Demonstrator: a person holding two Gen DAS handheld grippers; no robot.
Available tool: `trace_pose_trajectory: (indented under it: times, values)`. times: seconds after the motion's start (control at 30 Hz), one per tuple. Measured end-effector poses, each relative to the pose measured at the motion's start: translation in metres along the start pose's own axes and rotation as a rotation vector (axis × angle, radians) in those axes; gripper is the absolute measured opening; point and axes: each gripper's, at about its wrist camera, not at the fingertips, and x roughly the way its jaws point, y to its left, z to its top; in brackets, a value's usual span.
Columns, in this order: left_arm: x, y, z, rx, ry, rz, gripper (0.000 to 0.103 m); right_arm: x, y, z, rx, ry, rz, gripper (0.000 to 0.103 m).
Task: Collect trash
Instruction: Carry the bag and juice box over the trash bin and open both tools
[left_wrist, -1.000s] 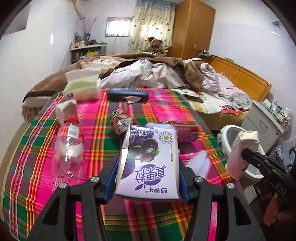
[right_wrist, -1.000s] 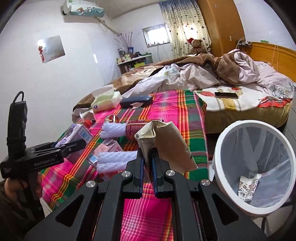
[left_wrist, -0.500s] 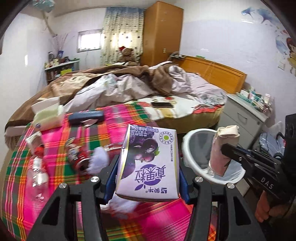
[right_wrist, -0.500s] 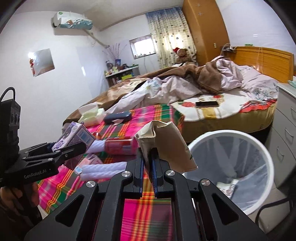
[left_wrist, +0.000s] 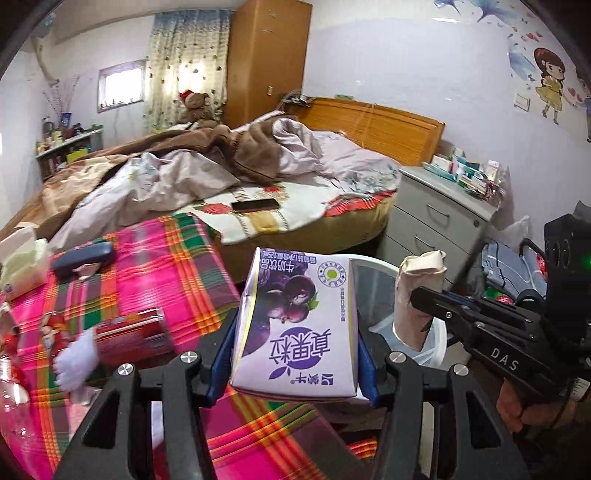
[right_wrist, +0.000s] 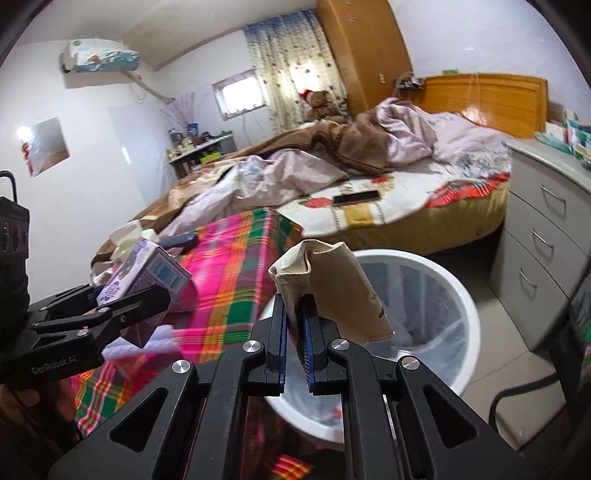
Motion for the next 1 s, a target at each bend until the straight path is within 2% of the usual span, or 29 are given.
trace_pose_trajectory:
  times: [0.23, 0.5, 0.6, 0.67, 0.73, 0.77, 0.83, 0.87, 0.9, 1.0]
  values:
    - [0.034, -0.024, 0.000, 0.024, 0.054, -0.049, 0.058, 0.020, -0.031, -0.006, 0.050, 0.089, -0.019, 0.008]
    - [0.059, -0.034, -0.005, 0.024, 0.104, -0.060, 0.059, 0.033, -0.044, -0.016, 0.039, 0.159, -0.054, 0.008]
    - [0.062, -0.033, -0.004, 0.012, 0.105, -0.062, 0.074, 0.034, -0.047, -0.015, 0.036, 0.171, -0.072, 0.010]
    - [0.060, -0.031, -0.004, 0.007, 0.097, -0.051, 0.074, 0.033, -0.050, -0.015, 0.028, 0.169, -0.089, 0.011]
    - [0.058, -0.029, -0.003, 0.002, 0.092, -0.058, 0.074, 0.031, -0.049, -0.015, 0.016, 0.166, -0.107, 0.015]
    - [0.057, -0.028, -0.003, 0.000, 0.091, -0.052, 0.074, 0.030, -0.048, -0.015, 0.014, 0.163, -0.113, 0.020]
    - [0.055, -0.027, -0.004, 0.005, 0.089, -0.040, 0.074, 0.028, -0.049, -0.015, 0.017, 0.157, -0.114, 0.034]
    - [0.053, -0.026, -0.004, 0.003, 0.089, -0.036, 0.074, 0.026, -0.049, -0.015, 0.023, 0.152, -0.106, 0.045]
    - [0.051, -0.024, -0.005, -0.002, 0.086, -0.038, 0.074, 0.024, -0.048, -0.015, 0.028, 0.146, -0.099, 0.051]
    - [0.043, -0.020, -0.006, -0.010, 0.072, -0.033, 0.074, 0.022, -0.045, -0.015, 0.031, 0.133, -0.097, 0.051]
